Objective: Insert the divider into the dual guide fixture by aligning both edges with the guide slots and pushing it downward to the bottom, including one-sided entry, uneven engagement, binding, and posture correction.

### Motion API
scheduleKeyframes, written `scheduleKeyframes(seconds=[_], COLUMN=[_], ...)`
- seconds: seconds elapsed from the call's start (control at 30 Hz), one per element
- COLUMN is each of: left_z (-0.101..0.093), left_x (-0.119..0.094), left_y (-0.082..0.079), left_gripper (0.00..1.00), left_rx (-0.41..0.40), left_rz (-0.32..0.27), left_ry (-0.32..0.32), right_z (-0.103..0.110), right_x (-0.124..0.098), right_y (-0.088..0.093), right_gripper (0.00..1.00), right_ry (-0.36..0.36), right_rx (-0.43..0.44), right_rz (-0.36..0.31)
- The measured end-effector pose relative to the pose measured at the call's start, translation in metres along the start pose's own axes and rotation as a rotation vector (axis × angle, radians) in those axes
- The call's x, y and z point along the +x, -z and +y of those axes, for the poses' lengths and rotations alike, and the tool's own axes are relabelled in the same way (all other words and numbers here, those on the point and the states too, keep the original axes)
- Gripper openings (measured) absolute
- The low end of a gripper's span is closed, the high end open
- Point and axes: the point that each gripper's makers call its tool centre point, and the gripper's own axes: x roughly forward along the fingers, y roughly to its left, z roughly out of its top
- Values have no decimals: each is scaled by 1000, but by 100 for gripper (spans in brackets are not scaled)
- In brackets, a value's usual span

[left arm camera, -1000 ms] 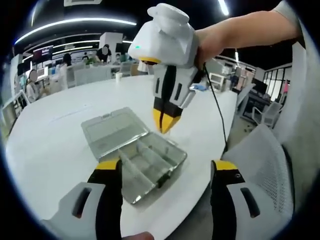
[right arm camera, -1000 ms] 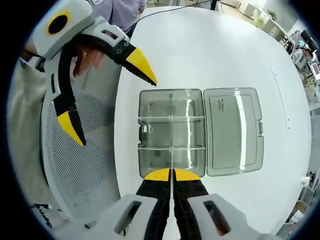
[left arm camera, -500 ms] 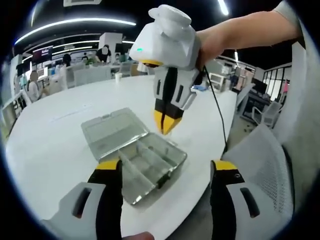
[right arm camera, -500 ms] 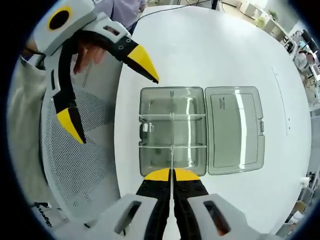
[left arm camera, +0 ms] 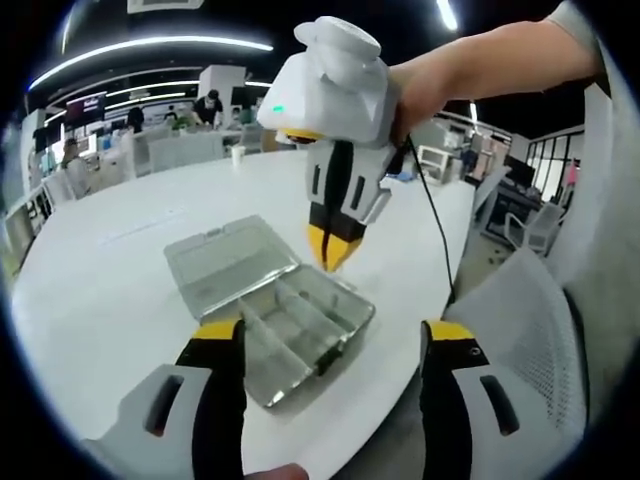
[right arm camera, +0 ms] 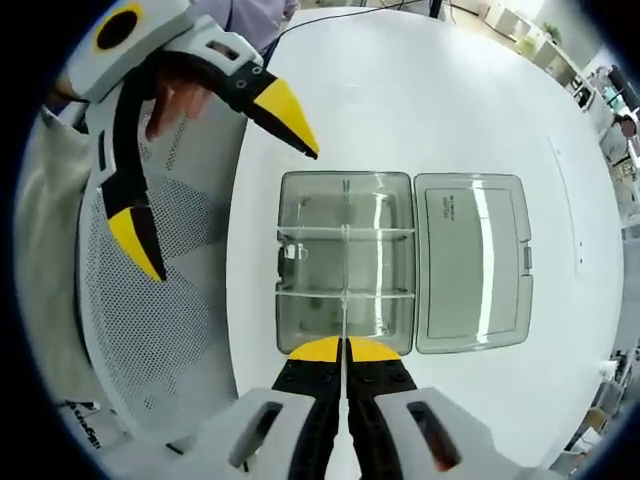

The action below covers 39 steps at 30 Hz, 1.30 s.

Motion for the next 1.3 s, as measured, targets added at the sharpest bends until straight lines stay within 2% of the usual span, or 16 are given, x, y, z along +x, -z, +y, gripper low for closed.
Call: scheduleKeyframes(seconds=[1.0, 1.3], left_z=[1, 1], left_x=[1, 3], left_y=[1, 1], left_gripper=[69, 69], left_rx=[-4, -8], left_rz=[2, 2], left_ry=[-3, -4], right_z=[2, 1], right_x=[16, 19], right_y=[7, 9], right_gripper=[0, 0], right_ry=[-11, -19], right_rx=[-34, -21], right_rz=[4, 1])
